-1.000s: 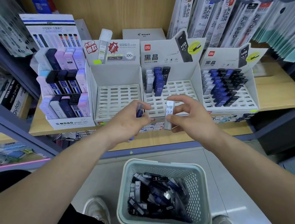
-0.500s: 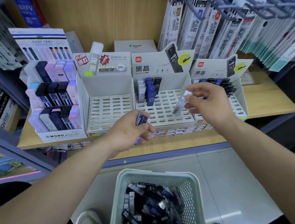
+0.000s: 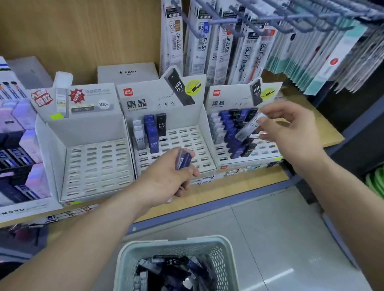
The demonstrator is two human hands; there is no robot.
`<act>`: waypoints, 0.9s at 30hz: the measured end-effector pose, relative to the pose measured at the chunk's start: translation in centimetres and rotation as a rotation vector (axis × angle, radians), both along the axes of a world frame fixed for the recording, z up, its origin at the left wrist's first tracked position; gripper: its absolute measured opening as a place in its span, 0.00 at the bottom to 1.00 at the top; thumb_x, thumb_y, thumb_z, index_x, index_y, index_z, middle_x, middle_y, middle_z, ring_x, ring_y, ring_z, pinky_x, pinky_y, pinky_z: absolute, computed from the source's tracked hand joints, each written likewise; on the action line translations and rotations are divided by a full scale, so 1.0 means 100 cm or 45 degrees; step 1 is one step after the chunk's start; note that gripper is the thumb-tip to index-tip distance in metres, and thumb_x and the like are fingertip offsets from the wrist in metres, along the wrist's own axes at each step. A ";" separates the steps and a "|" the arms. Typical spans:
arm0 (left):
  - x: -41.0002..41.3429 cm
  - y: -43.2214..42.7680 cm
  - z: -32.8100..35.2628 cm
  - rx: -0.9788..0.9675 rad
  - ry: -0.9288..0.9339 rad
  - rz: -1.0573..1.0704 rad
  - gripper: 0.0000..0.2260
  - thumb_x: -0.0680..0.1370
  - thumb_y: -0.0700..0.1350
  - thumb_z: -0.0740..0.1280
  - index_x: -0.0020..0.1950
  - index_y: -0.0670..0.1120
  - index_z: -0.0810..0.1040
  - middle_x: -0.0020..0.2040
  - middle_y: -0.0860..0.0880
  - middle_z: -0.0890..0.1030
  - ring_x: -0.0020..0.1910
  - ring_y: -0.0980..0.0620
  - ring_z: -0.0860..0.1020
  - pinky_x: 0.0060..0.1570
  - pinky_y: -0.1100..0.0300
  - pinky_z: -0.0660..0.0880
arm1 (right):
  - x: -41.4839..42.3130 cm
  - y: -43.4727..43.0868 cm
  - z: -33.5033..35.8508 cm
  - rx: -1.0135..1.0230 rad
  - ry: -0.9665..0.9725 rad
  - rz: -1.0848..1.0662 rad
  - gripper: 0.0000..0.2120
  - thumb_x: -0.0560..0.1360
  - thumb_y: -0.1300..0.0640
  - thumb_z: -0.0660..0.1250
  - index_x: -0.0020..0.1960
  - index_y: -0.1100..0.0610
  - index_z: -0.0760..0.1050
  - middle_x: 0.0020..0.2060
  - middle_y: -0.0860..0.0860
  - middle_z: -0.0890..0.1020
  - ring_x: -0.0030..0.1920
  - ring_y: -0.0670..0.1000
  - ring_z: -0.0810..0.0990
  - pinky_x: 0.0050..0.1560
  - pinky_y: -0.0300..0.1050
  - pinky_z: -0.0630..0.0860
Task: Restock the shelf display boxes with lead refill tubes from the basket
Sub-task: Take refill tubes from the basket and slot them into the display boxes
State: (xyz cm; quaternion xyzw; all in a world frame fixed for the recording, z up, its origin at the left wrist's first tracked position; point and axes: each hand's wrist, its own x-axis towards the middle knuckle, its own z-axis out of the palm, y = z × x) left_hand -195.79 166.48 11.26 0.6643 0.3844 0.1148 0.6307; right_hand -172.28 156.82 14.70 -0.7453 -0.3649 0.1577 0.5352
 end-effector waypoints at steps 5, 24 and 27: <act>0.020 0.003 0.001 -0.007 -0.028 0.034 0.08 0.84 0.38 0.60 0.63 0.43 0.72 0.52 0.49 0.85 0.35 0.55 0.78 0.34 0.61 0.76 | -0.007 0.010 -0.017 -0.097 -0.228 0.146 0.06 0.76 0.61 0.72 0.48 0.50 0.80 0.42 0.41 0.82 0.43 0.40 0.80 0.48 0.30 0.76; 0.001 0.007 -0.005 -0.068 -0.036 0.057 0.06 0.85 0.40 0.60 0.60 0.47 0.73 0.50 0.52 0.85 0.37 0.52 0.82 0.33 0.62 0.78 | -0.007 0.032 -0.043 -0.315 -0.471 0.146 0.05 0.77 0.58 0.71 0.50 0.49 0.82 0.42 0.42 0.83 0.42 0.39 0.80 0.38 0.22 0.69; -0.005 0.009 -0.003 -0.074 -0.030 0.084 0.06 0.85 0.41 0.60 0.60 0.48 0.73 0.50 0.53 0.85 0.37 0.51 0.82 0.34 0.60 0.77 | -0.008 0.031 -0.042 -0.369 -0.526 0.184 0.06 0.77 0.58 0.71 0.51 0.49 0.83 0.42 0.42 0.83 0.42 0.40 0.79 0.39 0.24 0.69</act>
